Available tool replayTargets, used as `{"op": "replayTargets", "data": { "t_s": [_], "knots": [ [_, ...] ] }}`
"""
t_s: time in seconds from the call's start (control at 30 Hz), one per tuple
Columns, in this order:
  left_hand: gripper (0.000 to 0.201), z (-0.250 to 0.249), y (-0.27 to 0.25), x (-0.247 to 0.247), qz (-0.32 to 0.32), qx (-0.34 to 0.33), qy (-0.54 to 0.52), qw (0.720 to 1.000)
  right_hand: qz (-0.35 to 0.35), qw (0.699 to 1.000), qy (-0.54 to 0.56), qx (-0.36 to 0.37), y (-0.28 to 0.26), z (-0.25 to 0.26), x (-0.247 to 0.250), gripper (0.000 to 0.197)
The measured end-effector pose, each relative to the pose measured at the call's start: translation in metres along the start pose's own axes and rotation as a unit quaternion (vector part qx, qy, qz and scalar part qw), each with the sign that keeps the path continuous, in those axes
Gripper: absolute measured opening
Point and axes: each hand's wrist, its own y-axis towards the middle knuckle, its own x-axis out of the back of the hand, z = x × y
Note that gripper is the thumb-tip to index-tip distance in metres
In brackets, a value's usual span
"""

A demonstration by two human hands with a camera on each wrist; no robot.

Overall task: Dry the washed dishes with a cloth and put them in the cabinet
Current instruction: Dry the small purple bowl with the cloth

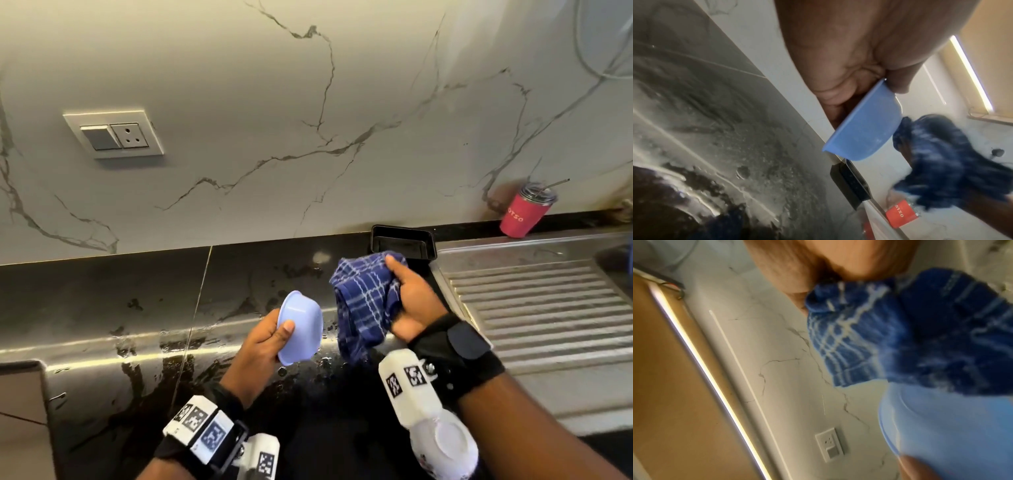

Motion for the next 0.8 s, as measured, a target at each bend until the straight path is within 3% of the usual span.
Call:
{"op": "replayTargets", "data": {
  "t_s": [0.3,0.43,0.53,0.7,0.8],
  "knots": [
    [0.038,-0.012,0.025,-0.024,-0.066,0.043,-0.138,0.987,-0.064,0.964,-0.113,0.233,0.117,0.094,0.025,0.008],
    [0.038,-0.013,0.035,-0.024,-0.099,0.045,-0.206,0.972,-0.069,0.927,-0.242,0.279,0.177,0.118,0.042,0.029],
    [0.037,-0.012,0.041,-0.021,-0.131,0.042,-0.245,0.96,-0.049,0.863,-0.416,0.281,0.22,0.118,0.064,0.041],
    [0.04,-0.019,0.048,-0.017,-0.181,0.053,-0.277,0.942,-0.003,0.688,-0.707,0.166,0.268,0.096,0.098,0.049],
    [0.046,-0.02,0.05,-0.016,-0.184,0.056,-0.285,0.939,0.001,0.666,-0.733,0.137,0.268,0.09,0.101,0.055]
  ]
}}
